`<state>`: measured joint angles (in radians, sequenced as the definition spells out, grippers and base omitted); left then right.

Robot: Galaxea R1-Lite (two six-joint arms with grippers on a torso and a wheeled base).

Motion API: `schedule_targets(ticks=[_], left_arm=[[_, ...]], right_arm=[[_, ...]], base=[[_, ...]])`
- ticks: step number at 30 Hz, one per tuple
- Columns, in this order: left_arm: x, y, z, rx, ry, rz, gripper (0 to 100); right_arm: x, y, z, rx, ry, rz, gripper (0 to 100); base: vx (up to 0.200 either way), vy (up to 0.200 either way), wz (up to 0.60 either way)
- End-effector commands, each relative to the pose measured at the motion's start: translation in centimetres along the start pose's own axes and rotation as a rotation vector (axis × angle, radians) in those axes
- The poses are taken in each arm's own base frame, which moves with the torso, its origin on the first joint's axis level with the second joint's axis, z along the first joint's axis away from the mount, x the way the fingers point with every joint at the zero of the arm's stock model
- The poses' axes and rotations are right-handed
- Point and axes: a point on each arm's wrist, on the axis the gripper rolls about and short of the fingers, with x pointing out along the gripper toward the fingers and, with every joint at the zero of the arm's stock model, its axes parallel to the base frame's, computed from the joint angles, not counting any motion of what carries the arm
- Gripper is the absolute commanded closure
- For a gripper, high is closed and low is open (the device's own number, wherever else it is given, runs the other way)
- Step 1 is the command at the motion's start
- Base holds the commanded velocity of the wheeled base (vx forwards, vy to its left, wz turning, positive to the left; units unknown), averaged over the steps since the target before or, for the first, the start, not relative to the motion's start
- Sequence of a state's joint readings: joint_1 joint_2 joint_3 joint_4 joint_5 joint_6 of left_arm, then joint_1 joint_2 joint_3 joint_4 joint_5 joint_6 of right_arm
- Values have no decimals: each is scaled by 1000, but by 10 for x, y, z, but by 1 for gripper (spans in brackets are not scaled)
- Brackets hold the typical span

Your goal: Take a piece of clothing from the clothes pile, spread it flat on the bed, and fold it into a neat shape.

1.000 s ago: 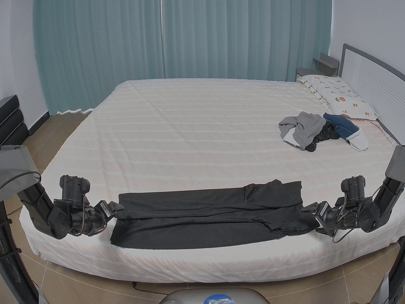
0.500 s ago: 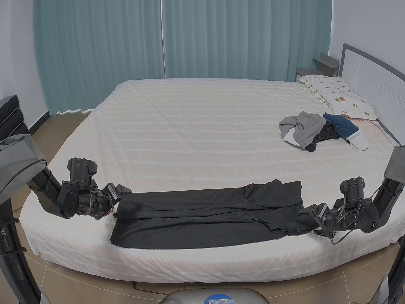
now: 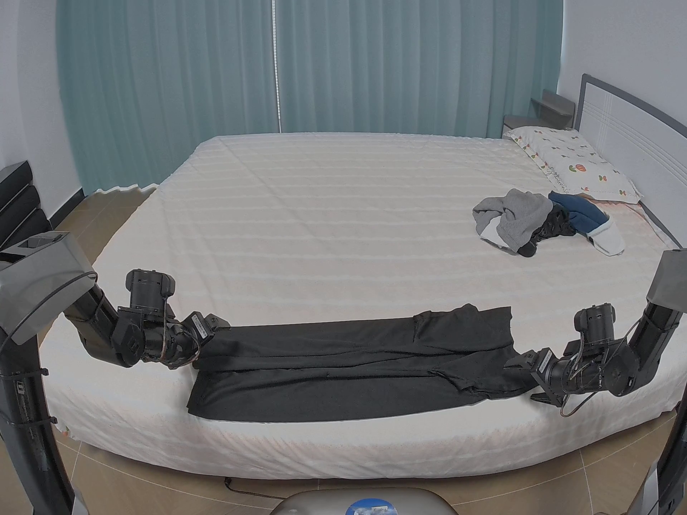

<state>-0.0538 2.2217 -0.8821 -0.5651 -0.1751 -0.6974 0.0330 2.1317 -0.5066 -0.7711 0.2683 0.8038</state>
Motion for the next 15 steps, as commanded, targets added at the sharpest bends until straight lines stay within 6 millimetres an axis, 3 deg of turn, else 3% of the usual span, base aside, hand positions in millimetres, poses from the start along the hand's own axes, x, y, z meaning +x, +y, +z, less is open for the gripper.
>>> schedule_targets(ticks=[1,15], left_arm=[[7,6,-5,-1,21,19,0],[9,17,-23,146,80,46,0]], right_arm=[[1,-1,-2,-3,7,-3,0],[1,-1,-2,-5,9,-4,0]], base=[[0,0,0],[0,0,0]])
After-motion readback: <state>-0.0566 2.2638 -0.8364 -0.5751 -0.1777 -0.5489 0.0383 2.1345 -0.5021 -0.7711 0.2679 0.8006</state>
